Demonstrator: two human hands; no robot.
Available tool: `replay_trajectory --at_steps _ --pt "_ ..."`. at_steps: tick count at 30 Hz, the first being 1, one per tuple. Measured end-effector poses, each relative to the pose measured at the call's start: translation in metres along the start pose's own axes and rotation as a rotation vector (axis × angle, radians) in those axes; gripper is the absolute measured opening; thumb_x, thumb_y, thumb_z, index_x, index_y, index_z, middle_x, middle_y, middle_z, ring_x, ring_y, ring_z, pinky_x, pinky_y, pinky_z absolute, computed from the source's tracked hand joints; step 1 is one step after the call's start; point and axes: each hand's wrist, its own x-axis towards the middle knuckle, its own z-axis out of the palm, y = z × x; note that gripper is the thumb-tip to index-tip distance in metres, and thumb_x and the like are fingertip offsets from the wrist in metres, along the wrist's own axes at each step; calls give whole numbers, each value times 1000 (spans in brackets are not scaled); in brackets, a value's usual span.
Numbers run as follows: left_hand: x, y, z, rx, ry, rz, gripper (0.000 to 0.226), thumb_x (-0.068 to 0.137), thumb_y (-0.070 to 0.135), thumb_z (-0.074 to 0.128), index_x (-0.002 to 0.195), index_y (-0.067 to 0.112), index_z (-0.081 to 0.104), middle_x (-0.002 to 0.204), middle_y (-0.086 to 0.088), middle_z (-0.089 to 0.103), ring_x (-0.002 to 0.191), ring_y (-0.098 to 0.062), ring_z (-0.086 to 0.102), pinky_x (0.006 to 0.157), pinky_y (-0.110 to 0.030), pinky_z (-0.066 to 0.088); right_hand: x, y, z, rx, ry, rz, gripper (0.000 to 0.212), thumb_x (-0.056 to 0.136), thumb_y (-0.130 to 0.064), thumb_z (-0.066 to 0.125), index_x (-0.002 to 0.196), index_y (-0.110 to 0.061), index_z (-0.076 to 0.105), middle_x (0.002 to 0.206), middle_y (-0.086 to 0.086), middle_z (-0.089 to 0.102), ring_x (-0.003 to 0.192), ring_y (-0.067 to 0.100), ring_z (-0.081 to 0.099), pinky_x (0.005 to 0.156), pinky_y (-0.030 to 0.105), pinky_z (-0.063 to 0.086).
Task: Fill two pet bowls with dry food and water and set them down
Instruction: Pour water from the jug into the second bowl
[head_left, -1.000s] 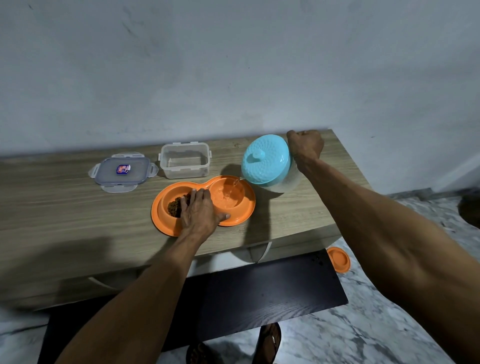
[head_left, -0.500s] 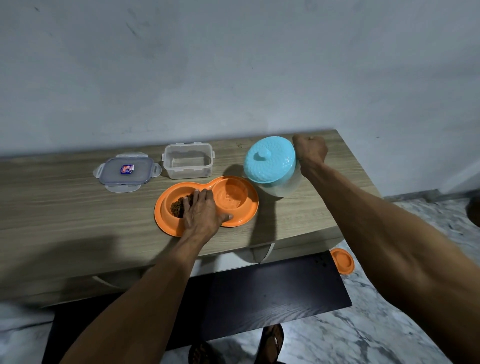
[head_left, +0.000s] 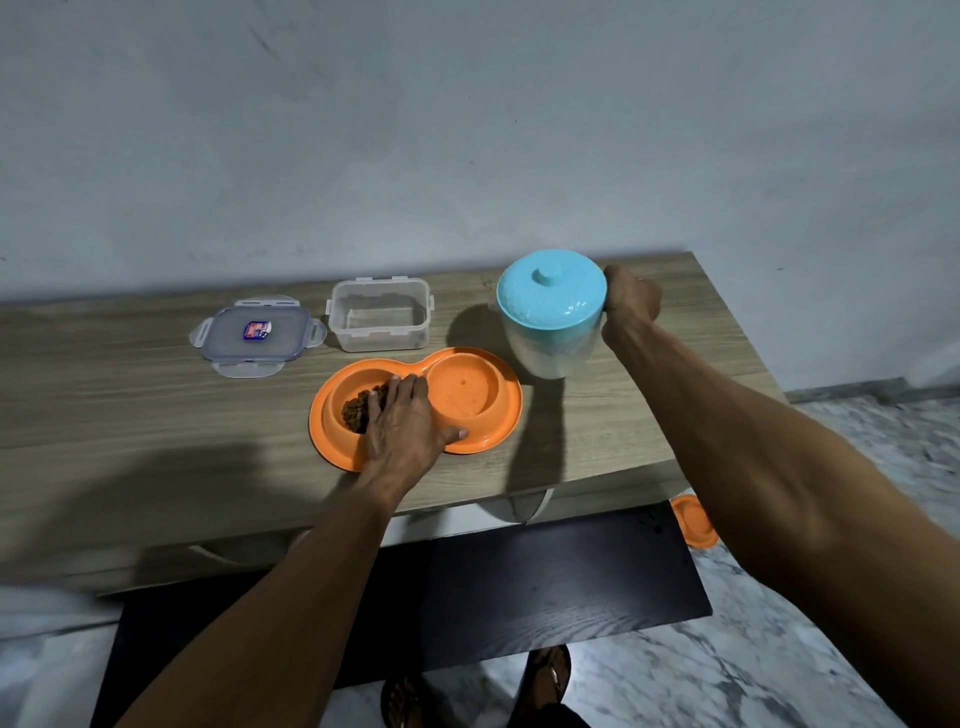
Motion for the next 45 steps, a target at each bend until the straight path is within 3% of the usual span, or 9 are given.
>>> replay_trajectory --at_steps 11,14,21,25,29,33,37,41,45 --pt "-1 -4 5 -2 35 17 95 81 60 64 152 8 27 159 -9 31 151 -28 16 121 -50 8 19 9 16 69 -56 65 14 67 -10 64 57 -13 54 51 -5 57 54 17 52 49 25 39" --pt "0 -5 6 3 35 19 95 81 62 63 152 9 27 159 -8 30 151 -28 16 121 -50 9 21 12 16 82 -52 74 13 70 -15 62 60 -13 53 58 -3 59 55 16 53 50 26 40" --pt "-2 -5 4 1 16 24 95 83 60 62 152 9 25 160 -9 28 152 -28 14 121 -51 8 24 19 8 76 -42 82 23 77 -34 59 81 -11 61 85 5 67 75 23 63 66 35 51" --pt "0 -5 0 -21 -9 24 93 83 61 61 152 11 26 159 -8 28 151 -30 13 120 -55 9 27 25 -1 45 8 54 37 83 -47 42 74 -16 60 93 8 68 90 29 64 83 42 53" --pt "0 -8 -12 -99 55 -22 91 85 65 55 153 14 24 161 -7 26 151 -29 15 117 -58 13 33 47 -12 43 122 91 65 86 -49 24 111 -6 65 120 14 65 109 34 61 100 46 47" --pt "-2 -24 -23 -174 193 -121 83 90 60 52 152 10 26 159 -10 29 148 -28 24 115 -54 24 -30 54 -20 -31 188 153 48 101 -28 34 136 2 46 140 21 49 124 37 50 101 44 38" --pt "-5 -49 -27 -223 243 -345 80 90 56 50 146 3 30 149 -21 38 138 -38 36 110 -52 35 -64 80 -10 -222 77 187 55 93 -31 51 139 0 44 143 22 46 126 41 49 102 44 41" --pt "-5 -71 -20 -296 149 -555 78 87 58 53 138 0 38 142 -25 44 132 -42 42 105 -51 39 -89 106 9 -413 -123 145 73 70 -53 59 125 -4 60 127 20 60 110 39 59 93 43 54" --pt "-6 -84 -16 -289 105 -590 72 86 56 57 130 0 51 134 -24 51 126 -41 47 101 -50 44 -94 121 26 -575 -211 82 80 58 -59 62 118 -7 64 122 17 61 108 37 60 90 48 56"
